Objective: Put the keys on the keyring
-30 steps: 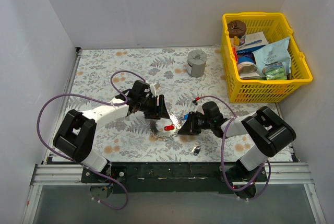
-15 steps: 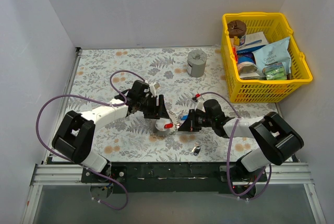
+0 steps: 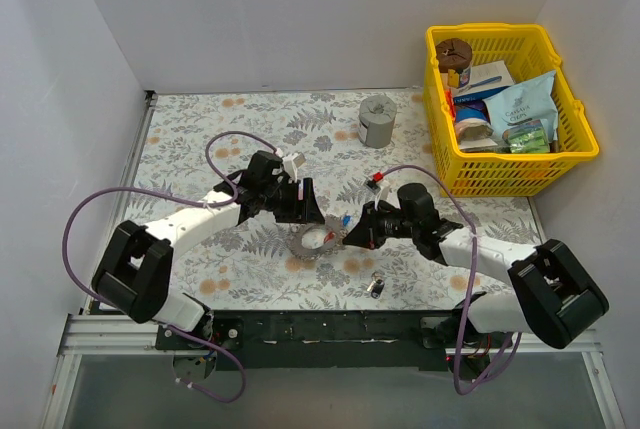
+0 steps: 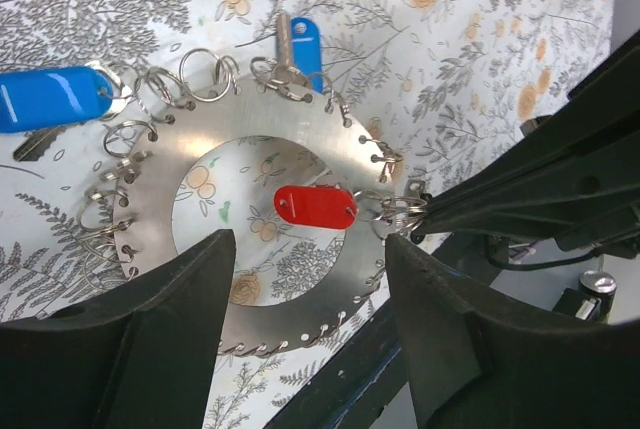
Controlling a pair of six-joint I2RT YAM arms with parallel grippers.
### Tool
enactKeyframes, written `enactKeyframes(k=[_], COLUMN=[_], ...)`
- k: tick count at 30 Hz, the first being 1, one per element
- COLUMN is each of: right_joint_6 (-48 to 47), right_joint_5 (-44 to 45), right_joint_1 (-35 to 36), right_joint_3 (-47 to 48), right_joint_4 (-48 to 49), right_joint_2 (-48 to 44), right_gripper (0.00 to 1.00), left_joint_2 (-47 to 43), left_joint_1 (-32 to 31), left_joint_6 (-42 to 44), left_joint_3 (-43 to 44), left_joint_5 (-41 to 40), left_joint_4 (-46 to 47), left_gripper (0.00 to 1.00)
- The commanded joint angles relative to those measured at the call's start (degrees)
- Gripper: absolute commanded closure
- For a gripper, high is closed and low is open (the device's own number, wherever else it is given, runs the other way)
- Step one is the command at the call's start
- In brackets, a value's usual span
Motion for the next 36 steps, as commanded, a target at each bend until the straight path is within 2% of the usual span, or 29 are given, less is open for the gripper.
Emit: enactKeyframes(k=[1, 6, 10, 18, 20, 24, 31, 36], right_joint_6=[-7.5, -11.5, -14.5, -16.2, -16.1, -16.0, -15.5, -14.6], right_joint_5=[-5.3, -9.6, -11.9, -14.3, -14.6, -16.1, -19.1, -18.2], right_joint_1=[-0.2, -0.2, -0.2, -0.2, -0.2, -0.2, -0.2, -0.3], right_joint_3=[4.2, 8.5, 11.2, 11.7, 11.8, 12.8, 14.3, 14.9], right_joint_4=[-2.8, -8.2, -9.8, -7.5, -7.3, -7.4, -6.9, -6.6], right_joint_2=[-2.4, -4.4, -5.5, -8.5, -9.0, -9.1, -9.5, -10.9], right_gripper=[0.99, 0.99, 0.99, 0.99, 0.99, 0.99, 0.99, 0.99], left_joint_2=[-5.5, -8.4, -10.4, -18.4, -19.9, -22.2, -17.2, -15.1], left_joint_1=[0.3, 0.3, 0.4, 0.3, 0.4, 0.4, 0.4, 0.4], left_joint_6=[2.1, 3.5, 5.1, 5.4, 5.0, 3.7, 2.2, 2.9], left_joint_3=[2.3, 4.0, 5.1, -1.5, -3.1, -5.2, -2.7, -1.3], left_joint_5=[3.8, 6.8, 12.4, 20.4, 22.8, 29.2, 42.4, 43.3], left_joint_4=[1.9, 2.9, 4.3, 16.1, 21.8, 26.0, 24.9, 20.8], left_gripper=[0.38, 0.36, 0.34, 0.34, 0.36, 0.43, 0.51, 0.55])
